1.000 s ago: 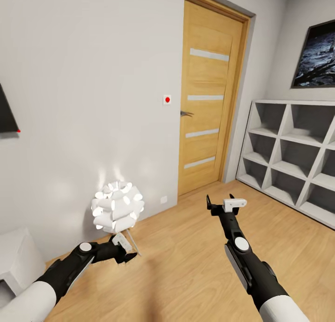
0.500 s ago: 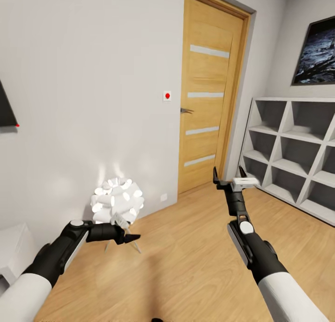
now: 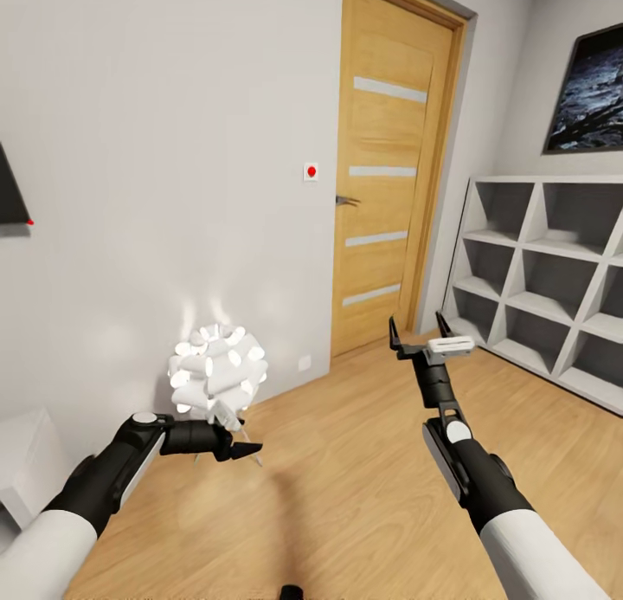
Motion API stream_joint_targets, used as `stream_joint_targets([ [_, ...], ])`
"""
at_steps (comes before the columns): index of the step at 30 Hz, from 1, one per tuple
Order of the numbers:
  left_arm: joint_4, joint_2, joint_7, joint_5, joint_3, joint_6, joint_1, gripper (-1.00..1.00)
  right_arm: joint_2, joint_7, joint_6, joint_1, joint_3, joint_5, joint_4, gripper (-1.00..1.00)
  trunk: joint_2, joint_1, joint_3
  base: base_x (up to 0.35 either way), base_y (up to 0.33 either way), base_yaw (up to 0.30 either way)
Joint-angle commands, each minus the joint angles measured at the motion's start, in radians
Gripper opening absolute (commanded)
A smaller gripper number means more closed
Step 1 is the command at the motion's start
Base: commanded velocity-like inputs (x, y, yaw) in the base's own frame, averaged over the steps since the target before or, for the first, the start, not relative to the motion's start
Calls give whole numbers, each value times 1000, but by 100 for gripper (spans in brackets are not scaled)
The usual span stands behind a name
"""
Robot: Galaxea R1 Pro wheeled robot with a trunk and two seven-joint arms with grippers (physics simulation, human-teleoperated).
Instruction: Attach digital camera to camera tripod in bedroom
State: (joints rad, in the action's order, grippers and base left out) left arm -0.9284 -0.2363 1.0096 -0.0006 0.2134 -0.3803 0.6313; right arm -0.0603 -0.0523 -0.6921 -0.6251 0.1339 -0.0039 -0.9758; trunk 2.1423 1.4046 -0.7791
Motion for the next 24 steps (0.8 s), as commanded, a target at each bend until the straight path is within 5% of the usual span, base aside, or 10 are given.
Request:
stream_joint_targets([
  [1,-1,0,4,0,4,-8,1,100,-1,-3,-2,-1,4,-1,1,100,8,4,-4,0,0,0],
  [18,14,-3,67,-1,152,0,1,100,-1,8,-3,-1,4,-1,11,100,127,69,-58,0,0,0],
  [24,106,-1,63,-3,202,10,1,100,-1,9,-3,-1,5,-1,12,100,169,92,-76,0,0,0],
])
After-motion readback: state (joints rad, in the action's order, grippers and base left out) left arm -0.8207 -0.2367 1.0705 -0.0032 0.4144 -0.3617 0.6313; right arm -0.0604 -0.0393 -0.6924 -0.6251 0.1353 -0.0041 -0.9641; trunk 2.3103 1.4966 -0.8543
